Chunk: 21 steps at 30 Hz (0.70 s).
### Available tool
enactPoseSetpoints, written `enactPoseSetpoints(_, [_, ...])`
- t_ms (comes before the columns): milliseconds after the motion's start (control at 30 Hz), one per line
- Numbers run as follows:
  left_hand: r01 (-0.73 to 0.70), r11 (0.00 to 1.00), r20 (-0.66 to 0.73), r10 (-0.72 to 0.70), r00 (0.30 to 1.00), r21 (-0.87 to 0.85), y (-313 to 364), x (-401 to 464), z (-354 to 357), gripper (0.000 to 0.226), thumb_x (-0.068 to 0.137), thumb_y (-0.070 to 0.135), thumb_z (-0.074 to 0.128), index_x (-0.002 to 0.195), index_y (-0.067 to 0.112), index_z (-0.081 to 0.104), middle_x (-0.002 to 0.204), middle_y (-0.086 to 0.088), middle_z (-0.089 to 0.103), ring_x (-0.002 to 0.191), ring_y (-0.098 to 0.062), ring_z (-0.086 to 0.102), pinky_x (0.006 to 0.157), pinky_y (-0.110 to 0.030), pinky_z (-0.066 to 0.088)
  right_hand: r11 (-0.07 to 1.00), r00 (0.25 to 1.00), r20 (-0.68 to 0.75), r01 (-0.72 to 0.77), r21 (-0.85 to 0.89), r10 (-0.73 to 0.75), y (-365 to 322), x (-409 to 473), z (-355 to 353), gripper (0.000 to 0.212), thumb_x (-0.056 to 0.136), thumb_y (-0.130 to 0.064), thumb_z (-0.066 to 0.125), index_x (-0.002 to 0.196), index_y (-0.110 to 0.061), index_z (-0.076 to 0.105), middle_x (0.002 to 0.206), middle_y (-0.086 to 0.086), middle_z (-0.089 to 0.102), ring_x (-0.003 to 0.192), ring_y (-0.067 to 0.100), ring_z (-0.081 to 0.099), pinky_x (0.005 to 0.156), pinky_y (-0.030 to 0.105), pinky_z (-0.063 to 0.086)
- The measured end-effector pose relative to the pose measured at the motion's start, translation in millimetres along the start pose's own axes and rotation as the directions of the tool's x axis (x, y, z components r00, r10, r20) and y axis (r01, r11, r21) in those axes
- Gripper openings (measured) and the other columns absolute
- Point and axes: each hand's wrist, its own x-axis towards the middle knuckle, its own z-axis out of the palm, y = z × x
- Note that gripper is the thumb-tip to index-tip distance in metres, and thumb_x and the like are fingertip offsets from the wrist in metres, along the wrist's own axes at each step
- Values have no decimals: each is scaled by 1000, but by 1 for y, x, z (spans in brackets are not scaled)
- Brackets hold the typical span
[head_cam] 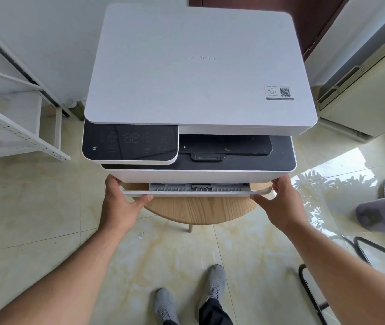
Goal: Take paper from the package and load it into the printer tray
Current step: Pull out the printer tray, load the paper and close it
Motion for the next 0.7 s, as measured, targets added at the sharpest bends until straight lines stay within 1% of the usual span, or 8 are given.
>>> enactPoseSetpoints(100, [8, 1000, -28, -8, 1000, 7, 3, 2, 3, 70, 77, 29, 92, 113, 19, 33, 112, -4, 51, 100, -26, 55, 77, -32, 43, 999, 1000, -27, -14, 30, 15, -1, 3, 4, 58, 83, -27, 88, 126, -24, 50, 130, -2, 71, 126, 27, 64, 92, 40, 52])
enactPoseSetpoints(167, [9, 1000, -44, -9, 999, -3, 4, 3, 5, 70, 77, 30, 93, 116, 18, 35, 113, -5, 52, 99, -25, 56, 78, -33, 44, 998, 999, -40, -16, 55, 19, -3, 5, 6, 60, 82, -25, 88, 129, -24, 51, 131, -1, 71, 128, 26, 64, 96, 40, 53])
enactPoseSetpoints(233, [12, 1000, -66, -13, 998, -25, 4, 5, 6, 73, 76, 30, 93, 121, 15, 38, 117, -5, 54, 102, -23, 55, 81, -33, 45, 997, 998, -55, -15, 75, 19, -6, 6, 7, 60, 82, -25, 88, 130, -24, 52, 128, -2, 71, 128, 24, 63, 95, 38, 51])
enactPoseSetpoints(333, [19, 999, -96, -23, 995, -45, 7, 6, 9, 73, 76, 31, 93, 121, 14, 38, 117, -3, 53, 102, -23, 53, 83, -33, 44, 995, 997, -72, -9, 100, 16, -8, 7, 9, 57, 82, -24, 88, 128, -26, 52, 115, -10, 66, 117, 19, 63, 90, 36, 49])
enactPoseSetpoints(400, [22, 999, -108, -27, 994, -49, 8, 6, 10, 74, 75, 31, 94, 121, 13, 39, 115, -2, 52, 102, -22, 52, 83, -33, 44, 994, 997, -80, -3, 110, 12, -9, 8, 10, 57, 82, -25, 88, 127, -26, 52, 112, -12, 63, 110, 15, 60, 88, 35, 48])
enactPoseSetpoints(500, [27, 997, -128, -35, 991, -65, 8, 9, 11, 78, 74, 32, 95, 125, 11, 40, 119, -2, 55, 104, -21, 53, 86, -34, 46, 992, 995, -99, -11, 125, 24, -9, 9, 12, 58, 82, -26, 88, 128, -24, 53, 111, -12, 62, 105, 11, 56, 87, 32, 45])
enactPoseSetpoints(633, [41, 998, -146, -49, 988, -56, 8, 11, 12, 79, 71, 35, 96, 122, 14, 41, 118, -1, 58, 101, -22, 56, 84, -35, 48, 992, 992, -116, -25, 126, 40, -10, 10, 13, 51, 82, -27, 88, 115, -32, 50, 108, -11, 62, 104, 14, 56, 86, 32, 45])
enactPoseSetpoints(700, [61, 997, -166, -70, 984, -57, 11, 10, 13, 80, 70, 35, 96, 123, 12, 41, 116, 1, 57, 99, -23, 56, 82, -35, 48, 993, 989, -138, -42, 112, 57, -12, 9, 13, 48, 82, -29, 89, 115, -28, 54, 107, -9, 64, 107, 19, 60, 84, 33, 46])
